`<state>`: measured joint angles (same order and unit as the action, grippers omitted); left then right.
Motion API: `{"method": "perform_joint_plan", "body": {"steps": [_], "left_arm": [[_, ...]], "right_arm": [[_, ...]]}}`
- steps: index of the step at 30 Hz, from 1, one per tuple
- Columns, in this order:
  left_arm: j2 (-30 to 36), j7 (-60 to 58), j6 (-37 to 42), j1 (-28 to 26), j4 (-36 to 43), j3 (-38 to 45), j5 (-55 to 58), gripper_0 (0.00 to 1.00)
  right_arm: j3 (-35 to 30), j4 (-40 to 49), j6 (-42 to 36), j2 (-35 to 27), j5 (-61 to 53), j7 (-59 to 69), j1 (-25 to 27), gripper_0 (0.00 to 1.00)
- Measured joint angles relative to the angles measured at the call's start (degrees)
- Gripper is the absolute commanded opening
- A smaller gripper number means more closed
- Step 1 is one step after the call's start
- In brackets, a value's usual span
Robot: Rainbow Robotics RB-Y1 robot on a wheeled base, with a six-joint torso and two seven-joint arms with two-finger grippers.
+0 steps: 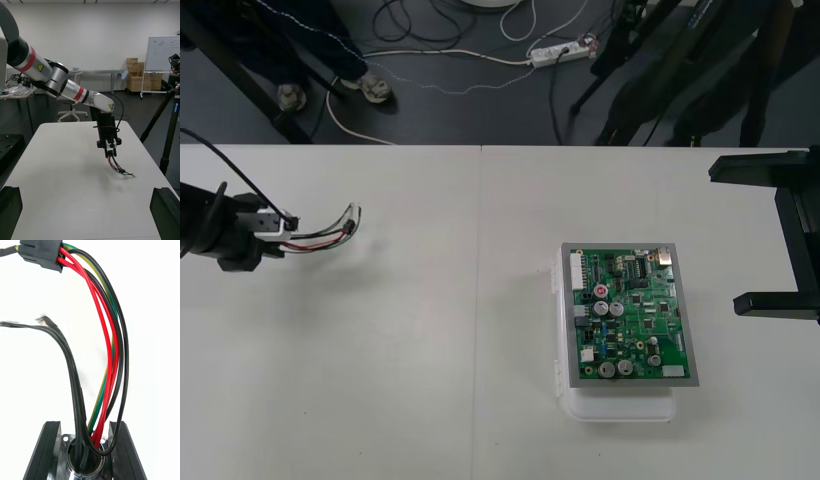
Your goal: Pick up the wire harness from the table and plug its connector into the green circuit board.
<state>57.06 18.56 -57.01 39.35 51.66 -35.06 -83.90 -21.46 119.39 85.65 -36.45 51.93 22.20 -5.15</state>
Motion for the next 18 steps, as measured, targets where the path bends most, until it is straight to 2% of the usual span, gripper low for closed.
{"method": "perform_joint_plan", "body": {"steps": [11,18], "left_arm": [[0.0,-1.3,-14.4,0.2,11.8,9.7,1.4,0.0],[0.0,-16.9,-23.4,0.2,19.5,14.6,2.5,0.0]], "right_arm": [[0.0,0.0,0.0,0.0,0.0,0.0,0.0,1.0],[0.0,0.0,0.0,0.0,0.0,0.0,0.0,1.0]]}}
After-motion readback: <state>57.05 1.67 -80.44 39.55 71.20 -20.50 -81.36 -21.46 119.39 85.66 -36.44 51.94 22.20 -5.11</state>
